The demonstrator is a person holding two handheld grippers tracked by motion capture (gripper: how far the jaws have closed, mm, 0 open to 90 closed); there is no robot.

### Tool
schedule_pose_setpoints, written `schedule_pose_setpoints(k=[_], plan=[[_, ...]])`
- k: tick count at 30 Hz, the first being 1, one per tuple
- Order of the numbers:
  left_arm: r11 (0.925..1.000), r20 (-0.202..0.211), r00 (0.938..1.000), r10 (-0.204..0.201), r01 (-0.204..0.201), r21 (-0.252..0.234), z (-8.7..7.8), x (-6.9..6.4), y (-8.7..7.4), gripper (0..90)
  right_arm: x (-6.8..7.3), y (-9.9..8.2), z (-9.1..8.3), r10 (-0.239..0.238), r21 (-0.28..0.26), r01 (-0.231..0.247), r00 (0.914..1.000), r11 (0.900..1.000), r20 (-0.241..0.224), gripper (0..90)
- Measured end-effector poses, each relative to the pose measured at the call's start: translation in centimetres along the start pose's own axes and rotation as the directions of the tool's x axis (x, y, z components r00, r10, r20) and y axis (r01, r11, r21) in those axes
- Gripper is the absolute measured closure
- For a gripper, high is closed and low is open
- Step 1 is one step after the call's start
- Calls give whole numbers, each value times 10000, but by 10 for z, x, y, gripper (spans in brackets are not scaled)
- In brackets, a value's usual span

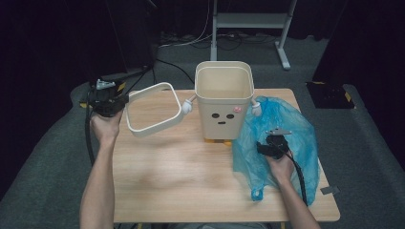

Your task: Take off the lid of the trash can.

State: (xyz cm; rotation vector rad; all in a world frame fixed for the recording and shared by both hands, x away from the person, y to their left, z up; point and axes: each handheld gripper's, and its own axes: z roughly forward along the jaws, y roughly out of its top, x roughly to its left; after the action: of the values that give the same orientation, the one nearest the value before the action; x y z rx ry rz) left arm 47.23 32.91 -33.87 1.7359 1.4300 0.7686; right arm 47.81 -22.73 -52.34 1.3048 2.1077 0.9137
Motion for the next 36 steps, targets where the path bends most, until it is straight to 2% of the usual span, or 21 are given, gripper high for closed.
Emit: schedule_pose_setpoints(k=[8, 13, 24, 36], plan=[[9999, -48, 9999, -90, 91, 128, 3, 4, -9, 837, 0, 0, 0, 1, 2, -1, 10000, 10000, 2, 344], [9994, -183, 9998, 71, -65, 332, 8, 4, -16, 837, 0, 0, 0, -1, 1, 1, 10000, 10000, 5, 344], [9984, -157, 9999, 63, -54, 559, 23, -3, -32, 837, 0, 0, 0, -4, 0, 4, 10000, 10000, 11, 344], [9974, 129, 9999, -62, 52, 724, 45, -15, -49, 837, 0, 0, 0, 3, -3, -3, 10000, 10000, 0, 345]])
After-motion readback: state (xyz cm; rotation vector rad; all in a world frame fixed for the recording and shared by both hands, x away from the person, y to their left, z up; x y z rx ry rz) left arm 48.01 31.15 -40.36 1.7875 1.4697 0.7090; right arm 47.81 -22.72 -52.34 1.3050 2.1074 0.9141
